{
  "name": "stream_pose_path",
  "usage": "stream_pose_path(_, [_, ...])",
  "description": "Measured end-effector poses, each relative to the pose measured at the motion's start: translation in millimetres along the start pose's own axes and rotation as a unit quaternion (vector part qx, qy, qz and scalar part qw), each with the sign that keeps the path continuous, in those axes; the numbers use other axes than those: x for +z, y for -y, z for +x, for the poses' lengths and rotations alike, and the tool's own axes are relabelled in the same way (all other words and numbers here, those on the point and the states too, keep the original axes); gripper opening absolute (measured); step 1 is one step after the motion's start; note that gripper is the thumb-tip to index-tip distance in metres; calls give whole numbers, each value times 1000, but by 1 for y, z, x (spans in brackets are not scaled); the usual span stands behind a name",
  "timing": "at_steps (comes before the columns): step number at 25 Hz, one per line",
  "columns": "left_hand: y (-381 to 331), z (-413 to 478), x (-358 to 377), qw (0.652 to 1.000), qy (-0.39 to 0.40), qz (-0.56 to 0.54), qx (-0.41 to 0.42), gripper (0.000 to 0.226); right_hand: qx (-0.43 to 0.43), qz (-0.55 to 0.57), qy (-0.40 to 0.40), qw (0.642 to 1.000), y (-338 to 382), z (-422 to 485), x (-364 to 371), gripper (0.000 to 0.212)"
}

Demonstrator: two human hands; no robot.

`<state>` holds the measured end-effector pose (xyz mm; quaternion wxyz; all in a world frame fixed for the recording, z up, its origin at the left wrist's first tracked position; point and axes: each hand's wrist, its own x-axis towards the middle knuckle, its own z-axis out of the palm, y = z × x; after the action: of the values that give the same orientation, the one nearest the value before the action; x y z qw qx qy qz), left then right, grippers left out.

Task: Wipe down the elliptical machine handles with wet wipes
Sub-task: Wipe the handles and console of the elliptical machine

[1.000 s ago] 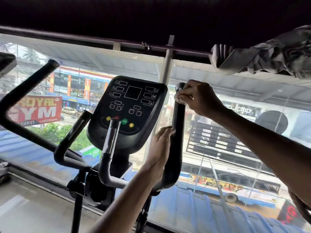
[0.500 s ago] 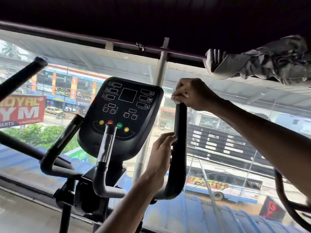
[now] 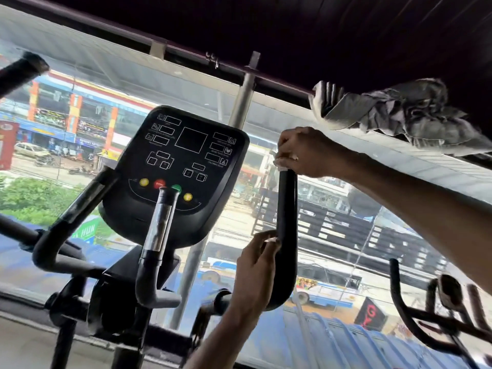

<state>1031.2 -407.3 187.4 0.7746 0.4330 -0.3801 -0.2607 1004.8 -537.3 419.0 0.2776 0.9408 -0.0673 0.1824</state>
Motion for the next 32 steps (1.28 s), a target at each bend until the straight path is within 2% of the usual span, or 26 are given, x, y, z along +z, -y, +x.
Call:
stream_pose_path(2, [5, -9, -3, 1000, 8, 0, -6, 22, -39, -1, 68, 997, 5, -5, -7, 18])
stream_pose_path(3, [7, -13, -4, 1000, 16, 2, -14, 21, -45, -7, 66, 997, 5, -5, -8, 18])
stream_pose_path(6, [12, -24, -5, 999, 26, 2, -19, 23, 7, -18, -19, 1000, 5, -11, -3, 18])
stream_pose_path(7, [13, -26, -5, 999, 29, 2, -14, 23, 5, -10, -24, 1000, 9, -17, 1, 16])
stream_pose_path(10, [14, -30, -7, 999, 37, -4, -8, 37, -80, 46, 56, 994, 33, -40, 5, 14])
stream_pose_path(12, [17, -28, -8, 999, 33, 3, -8, 38, -102, 55, 89, 989, 40, -46, 6, 17])
stream_pose_path(14, [19, -28, -10, 999, 33, 17, -5, 36, -83, 17, 55, 995, 32, -34, 9, 20])
stream_pose_path(17, [21, -28, -12, 999, 40, 17, 2, 35, -15, -1, -9, 1000, 15, -6, 9, 13])
stream_pose_path(20, [24, -27, -13, 999, 49, 9, 13, 34, 32, -44, -10, 998, 8, 2, 7, 13])
stream_pose_path(24, [27, -24, -14, 999, 48, 1, 20, 30, -11, -37, 0, 999, 12, -3, 0, 14])
stream_pose_path(26, [30, -24, -13, 999, 47, 1, 20, 27, 26, -37, -40, 998, 7, 2, -3, 14])
stream_pose_path(30, [33, -23, -15, 999, 49, 3, 25, 33, 47, 9, -5, 999, 4, -2, -3, 16])
stream_pose_path(32, [33, -23, -15, 998, 51, 0, 24, 31, 64, 2, -31, 997, 8, -5, -3, 18])
